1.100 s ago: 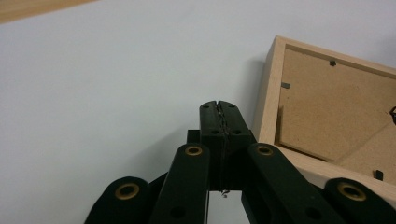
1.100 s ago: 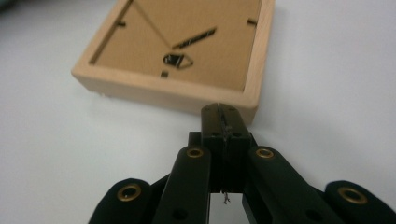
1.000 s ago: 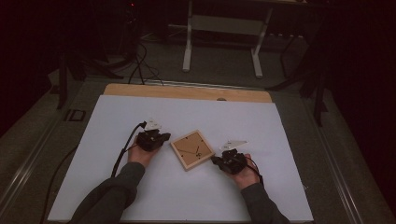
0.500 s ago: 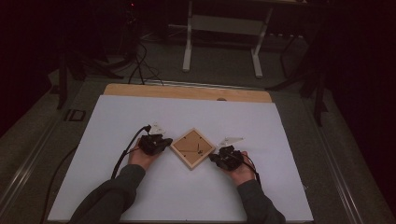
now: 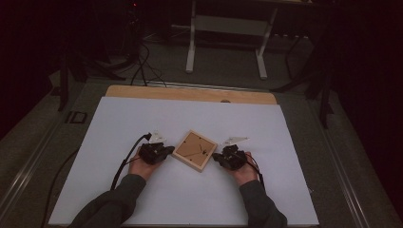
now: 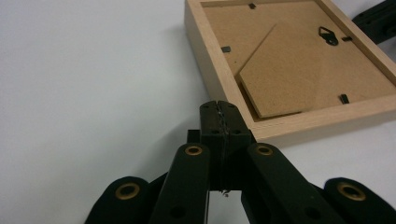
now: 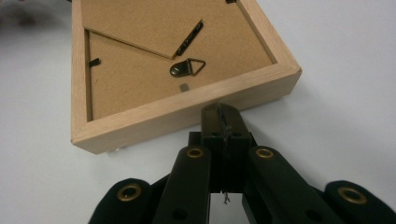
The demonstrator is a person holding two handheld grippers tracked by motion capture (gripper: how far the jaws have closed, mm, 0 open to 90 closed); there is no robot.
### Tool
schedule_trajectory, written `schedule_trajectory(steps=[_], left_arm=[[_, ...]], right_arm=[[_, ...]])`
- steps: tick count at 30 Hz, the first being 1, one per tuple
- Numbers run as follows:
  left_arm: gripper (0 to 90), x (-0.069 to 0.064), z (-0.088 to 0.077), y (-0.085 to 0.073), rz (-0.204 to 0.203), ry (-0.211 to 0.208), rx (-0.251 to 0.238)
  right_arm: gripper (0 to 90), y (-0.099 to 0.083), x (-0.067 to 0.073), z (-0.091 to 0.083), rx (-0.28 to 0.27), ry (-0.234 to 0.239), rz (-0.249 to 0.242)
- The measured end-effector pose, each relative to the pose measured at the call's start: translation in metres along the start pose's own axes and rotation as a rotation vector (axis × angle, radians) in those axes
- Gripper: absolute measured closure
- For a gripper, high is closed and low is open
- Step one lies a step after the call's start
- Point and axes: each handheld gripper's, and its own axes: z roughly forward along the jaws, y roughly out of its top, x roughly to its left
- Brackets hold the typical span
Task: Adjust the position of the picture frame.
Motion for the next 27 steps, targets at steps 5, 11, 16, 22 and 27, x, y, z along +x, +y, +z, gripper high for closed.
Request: schedule_trajectory(steps=[5, 11, 16, 22, 27], left_arm=[[90.0, -0.002, -0.003, -0.003, -0.010, -0.005, -0.001], [90.0, -0.007, -0.006, -0.005, -0.006, -0.010, 0.006], [90.0, -0.012, -0.010, -0.005, -0.006, -0.011, 0.001], [90.0, -0.015, -0.011, -0.006, -0.005, -0.011, -0.006], [90.0, -0.015, -0.012, -0.008, -0.012, -0.014, -0.013]], right_arm=[[90.0, -0.001, 0.004, 0.001, -0.002, 0.010, -0.004], [90.0, 0.000, 0.003, 0.002, -0.010, 0.010, 0.007], [90.0, 0.002, -0.001, 0.005, -0.018, 0.015, 0.013], [90.0, 0.004, -0.003, 0.007, -0.022, 0.013, 0.016], [90.0, 0.006, -0.004, 0.009, -0.027, 0.005, 0.015]])
